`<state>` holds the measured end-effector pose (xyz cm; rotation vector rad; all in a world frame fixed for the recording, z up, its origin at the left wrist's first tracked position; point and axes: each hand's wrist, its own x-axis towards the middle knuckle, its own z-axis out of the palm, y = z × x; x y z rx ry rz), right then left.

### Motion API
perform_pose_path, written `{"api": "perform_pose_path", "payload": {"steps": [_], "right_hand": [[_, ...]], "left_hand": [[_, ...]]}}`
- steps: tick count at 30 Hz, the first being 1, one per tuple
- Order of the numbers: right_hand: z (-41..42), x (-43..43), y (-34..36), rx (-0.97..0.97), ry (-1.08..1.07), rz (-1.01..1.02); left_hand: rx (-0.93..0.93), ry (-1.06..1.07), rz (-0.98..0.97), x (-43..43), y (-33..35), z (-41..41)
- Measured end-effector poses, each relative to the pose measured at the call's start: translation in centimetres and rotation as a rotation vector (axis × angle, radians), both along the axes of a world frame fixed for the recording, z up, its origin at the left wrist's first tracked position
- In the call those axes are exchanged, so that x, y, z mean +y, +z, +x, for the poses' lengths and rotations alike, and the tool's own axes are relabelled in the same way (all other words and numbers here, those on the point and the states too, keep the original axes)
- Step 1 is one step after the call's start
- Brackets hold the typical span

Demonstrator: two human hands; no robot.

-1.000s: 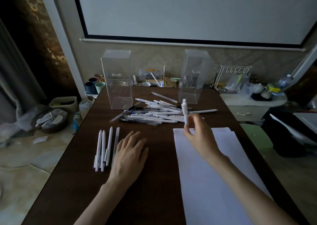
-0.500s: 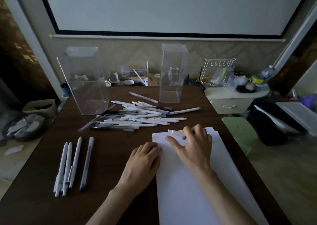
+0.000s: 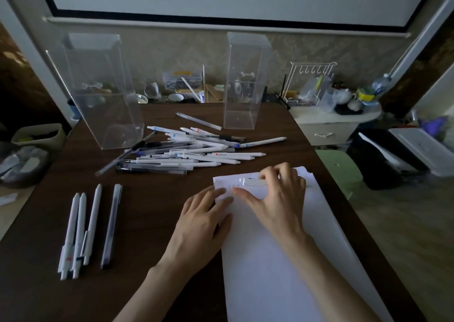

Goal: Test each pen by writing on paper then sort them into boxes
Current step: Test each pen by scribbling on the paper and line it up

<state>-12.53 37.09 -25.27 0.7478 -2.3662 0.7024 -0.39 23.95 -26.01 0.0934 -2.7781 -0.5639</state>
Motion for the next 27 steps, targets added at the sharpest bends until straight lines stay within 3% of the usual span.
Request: {"api": "perform_pose_path", "payload": {"steps": [4,8,13,17,27], "right_hand": [[0.0,0.5,0.9,-0.037,0.273,-0.295],[0.7,1.0,2.3,-0.235,0.309,-0.495],[-0.4,-0.4,3.0,-0.786,0.312,-0.515],[-1.8,-1.9,2.0,-0.761,0.276,-0.308],[-2.6,-2.6,-0.2,-0.688,0.208,-0.294]], "left_hand": [[-0.081,-0.211,-0.103,0.5,0.0,0.1],[-0.159,-0.224,-0.087,0.4,-0.4,0.0],[-0.175,-0.225,-0.07,0.4,-0.2,0.0],[-0.154,-0.204,-0.067,0.5,0.0,-0.1],[-0.175,-0.177,-0.042,0.5,-0.2,-0.3]]}}
